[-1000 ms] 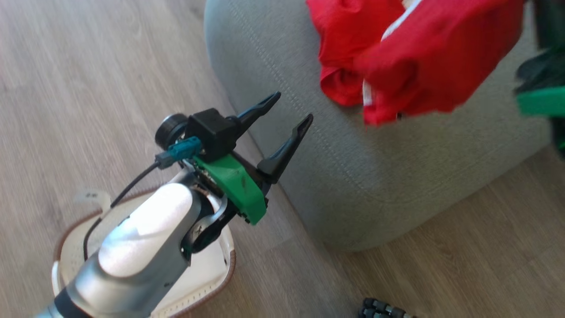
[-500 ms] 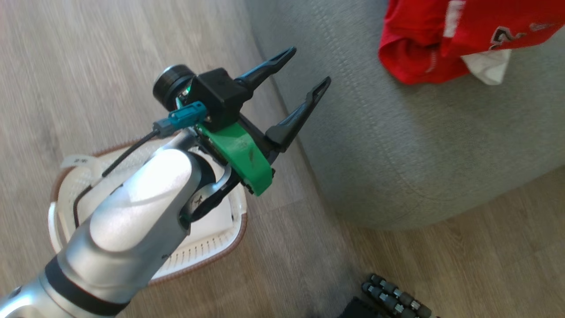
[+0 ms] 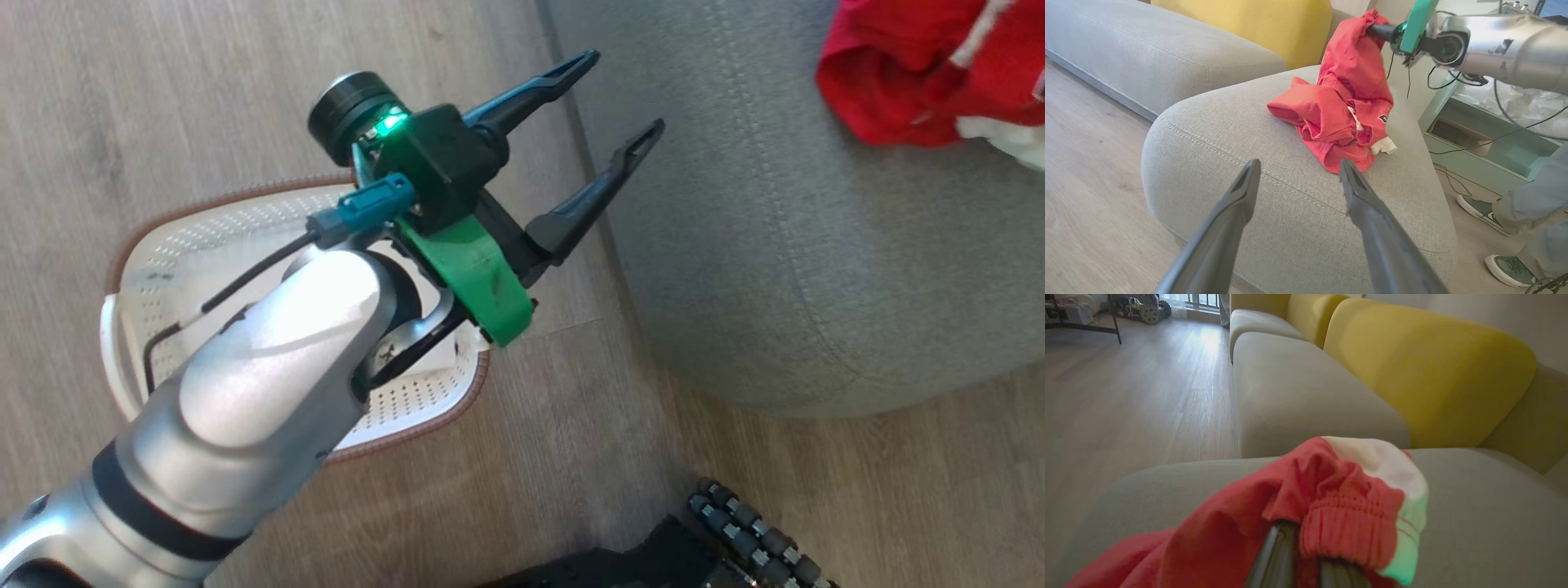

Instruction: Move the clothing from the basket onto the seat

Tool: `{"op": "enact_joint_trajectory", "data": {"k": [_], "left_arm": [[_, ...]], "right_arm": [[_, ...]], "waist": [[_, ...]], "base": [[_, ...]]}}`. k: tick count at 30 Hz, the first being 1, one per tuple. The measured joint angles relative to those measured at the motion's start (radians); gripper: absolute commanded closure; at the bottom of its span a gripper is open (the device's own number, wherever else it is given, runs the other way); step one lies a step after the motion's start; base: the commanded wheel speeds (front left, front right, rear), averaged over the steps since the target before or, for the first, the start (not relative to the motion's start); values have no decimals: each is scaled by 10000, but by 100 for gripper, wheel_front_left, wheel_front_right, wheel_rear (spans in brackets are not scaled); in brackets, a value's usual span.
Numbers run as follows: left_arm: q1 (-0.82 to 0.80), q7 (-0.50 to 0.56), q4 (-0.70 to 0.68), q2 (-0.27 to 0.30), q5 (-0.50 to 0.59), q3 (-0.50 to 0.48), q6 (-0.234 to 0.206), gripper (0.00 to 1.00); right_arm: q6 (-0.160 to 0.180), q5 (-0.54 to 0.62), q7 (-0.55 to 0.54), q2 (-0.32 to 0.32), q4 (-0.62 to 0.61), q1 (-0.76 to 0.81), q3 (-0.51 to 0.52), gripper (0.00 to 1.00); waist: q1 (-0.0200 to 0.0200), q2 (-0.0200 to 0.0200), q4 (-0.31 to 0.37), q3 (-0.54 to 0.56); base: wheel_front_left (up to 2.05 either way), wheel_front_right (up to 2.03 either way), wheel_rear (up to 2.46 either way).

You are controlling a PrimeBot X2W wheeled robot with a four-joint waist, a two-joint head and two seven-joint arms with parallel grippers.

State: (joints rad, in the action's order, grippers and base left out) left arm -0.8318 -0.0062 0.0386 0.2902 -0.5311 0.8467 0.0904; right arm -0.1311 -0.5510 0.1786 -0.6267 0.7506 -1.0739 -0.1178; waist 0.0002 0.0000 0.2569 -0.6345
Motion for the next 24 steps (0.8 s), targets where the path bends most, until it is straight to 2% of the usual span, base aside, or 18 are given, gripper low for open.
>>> {"op": "enact_joint_trajectory", "data": {"k": [4,10,16,17,18,19,24], "left_arm": [[-50,-242,161,-96,-2,102,61,0],[-48,-493,401,-105,-15,102,63,0],[-44,-663,594,-151,-123,107,61,0],[-41,-671,627,-153,-123,109,61,0],[-30,-675,654,-153,-125,111,61,0],[-12,-738,681,-153,-165,113,61,0],[186,-938,880,-144,-297,98,46,0]], "right_arm": [[0,-161,-1358,71,606,-35,-794,100],[0,-1049,-3565,171,773,-19,-1866,100],[0,-1628,-4196,-96,750,-15,-2276,100],[0,-1657,-4243,-115,750,-15,-2351,73],[0,-1682,-4253,-119,750,-13,-2429,41],[0,-1722,-4259,-119,746,-11,-2491,0],[0,-1908,-4849,-142,842,29,-2798,0]], "waist": [[-1,0,-254,-100],[-2,0,-433,90],[-2,0,-513,360],[-2,0,-512,417],[-2,0,-507,484],[-2,0,-498,565],[-2,0,-393,1084]], "base": [[0,0,0],[0,0,0],[0,0,0],[0,0,0],[0,0,0],[0,0,0],[0,0,0]]}}
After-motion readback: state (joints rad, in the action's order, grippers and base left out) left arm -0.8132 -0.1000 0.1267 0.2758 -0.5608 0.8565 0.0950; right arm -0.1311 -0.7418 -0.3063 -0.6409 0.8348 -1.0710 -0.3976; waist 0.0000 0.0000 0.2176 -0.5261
